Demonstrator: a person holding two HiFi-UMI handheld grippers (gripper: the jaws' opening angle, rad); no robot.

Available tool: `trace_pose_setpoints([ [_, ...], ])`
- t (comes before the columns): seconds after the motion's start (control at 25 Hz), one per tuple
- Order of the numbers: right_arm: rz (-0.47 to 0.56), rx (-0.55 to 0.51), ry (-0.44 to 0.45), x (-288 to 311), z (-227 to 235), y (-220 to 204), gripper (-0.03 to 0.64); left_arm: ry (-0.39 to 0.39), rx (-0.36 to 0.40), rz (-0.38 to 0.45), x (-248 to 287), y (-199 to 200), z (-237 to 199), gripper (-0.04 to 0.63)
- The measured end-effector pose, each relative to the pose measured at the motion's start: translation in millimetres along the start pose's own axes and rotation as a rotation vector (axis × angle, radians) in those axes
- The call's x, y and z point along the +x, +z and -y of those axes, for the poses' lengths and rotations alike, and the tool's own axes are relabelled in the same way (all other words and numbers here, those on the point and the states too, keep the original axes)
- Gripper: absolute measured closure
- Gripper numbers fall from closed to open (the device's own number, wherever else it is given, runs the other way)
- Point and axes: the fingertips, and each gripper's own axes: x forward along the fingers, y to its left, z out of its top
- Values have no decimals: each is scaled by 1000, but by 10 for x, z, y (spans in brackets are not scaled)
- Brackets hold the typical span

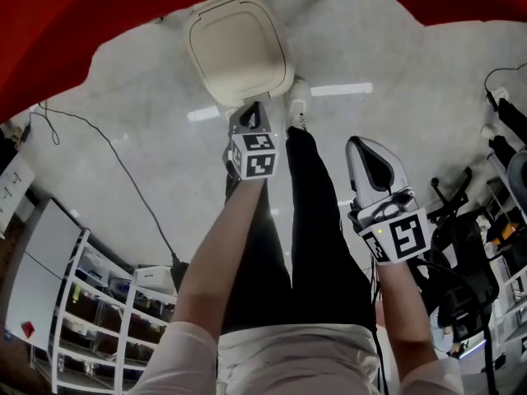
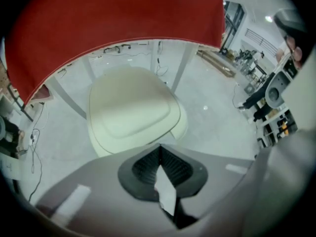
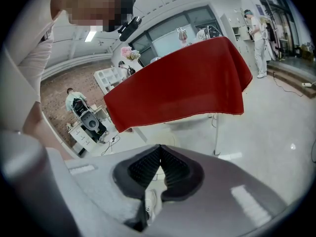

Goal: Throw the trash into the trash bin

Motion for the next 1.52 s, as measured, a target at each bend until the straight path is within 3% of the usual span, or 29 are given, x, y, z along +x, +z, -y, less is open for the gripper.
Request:
trace_pose_setpoints([
  [0.56,19,-2,-4,-105,-35,5,617,22,-70,-82,86,-64,-12,589],
  [0.76,22,-17,4,-159,-129,65,617,19,-48,-85,26,-15,-27,591],
  [1.04,26,-44,-3,-264,-205,237,617,16,-33,-32,-352,284,-67,592],
  [1.52,55,-95,-27,-548,-547,744,617,-17,-1,87,-1562,770,-18,591],
])
